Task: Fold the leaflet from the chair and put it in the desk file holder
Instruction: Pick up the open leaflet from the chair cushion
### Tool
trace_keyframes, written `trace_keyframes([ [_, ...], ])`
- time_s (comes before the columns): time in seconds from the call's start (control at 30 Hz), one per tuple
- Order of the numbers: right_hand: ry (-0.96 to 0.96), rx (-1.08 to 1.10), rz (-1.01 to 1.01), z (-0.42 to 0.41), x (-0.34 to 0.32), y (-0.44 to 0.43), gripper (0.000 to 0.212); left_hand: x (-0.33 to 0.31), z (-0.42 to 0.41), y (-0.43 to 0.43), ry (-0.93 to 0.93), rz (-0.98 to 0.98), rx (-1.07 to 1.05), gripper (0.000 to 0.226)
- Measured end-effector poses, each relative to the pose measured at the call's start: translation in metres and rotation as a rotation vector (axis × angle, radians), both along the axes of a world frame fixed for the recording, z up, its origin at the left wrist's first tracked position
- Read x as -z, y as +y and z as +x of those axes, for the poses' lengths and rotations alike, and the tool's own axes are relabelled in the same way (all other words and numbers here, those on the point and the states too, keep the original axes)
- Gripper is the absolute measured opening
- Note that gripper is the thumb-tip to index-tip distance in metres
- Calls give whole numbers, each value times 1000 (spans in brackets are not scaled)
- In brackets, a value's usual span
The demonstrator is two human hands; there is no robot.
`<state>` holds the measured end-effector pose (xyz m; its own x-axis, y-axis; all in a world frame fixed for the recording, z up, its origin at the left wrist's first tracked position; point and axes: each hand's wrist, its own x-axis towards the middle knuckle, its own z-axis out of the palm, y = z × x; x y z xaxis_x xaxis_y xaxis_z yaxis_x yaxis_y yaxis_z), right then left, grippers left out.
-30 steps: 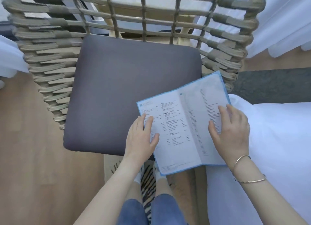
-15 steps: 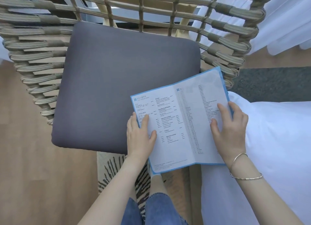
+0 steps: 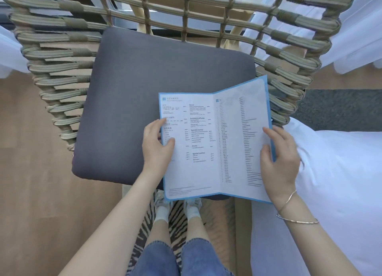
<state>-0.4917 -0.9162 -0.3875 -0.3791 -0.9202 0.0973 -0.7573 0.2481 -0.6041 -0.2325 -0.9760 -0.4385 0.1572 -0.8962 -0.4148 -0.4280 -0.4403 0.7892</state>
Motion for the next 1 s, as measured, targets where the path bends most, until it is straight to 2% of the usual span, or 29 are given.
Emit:
trace_keyframes([
  [0.1, -153, -48, 82, 9, 6, -3, 41, 1, 23, -11, 36, 48, -63, 51],
  [0.33, -424, -33, 395, 27, 35, -10, 55, 12, 74, -18, 80, 71, -97, 48],
  [0.43, -513, -14, 416, 32, 49, -9, 53, 18, 88, -16, 76, 83, -73, 46],
  [0.63, -536, -5, 404, 39, 59, -12, 52, 16, 100, -19, 106, 68, -74, 45],
  [0.8, -470, -52, 401, 54, 59, -16, 56, -12, 101, -34, 82, -18, -64, 46],
  [1.0, -7, -118, 523, 60, 66, -21, 65, -50, 67, -40, 104, -103, 83, 46],
])
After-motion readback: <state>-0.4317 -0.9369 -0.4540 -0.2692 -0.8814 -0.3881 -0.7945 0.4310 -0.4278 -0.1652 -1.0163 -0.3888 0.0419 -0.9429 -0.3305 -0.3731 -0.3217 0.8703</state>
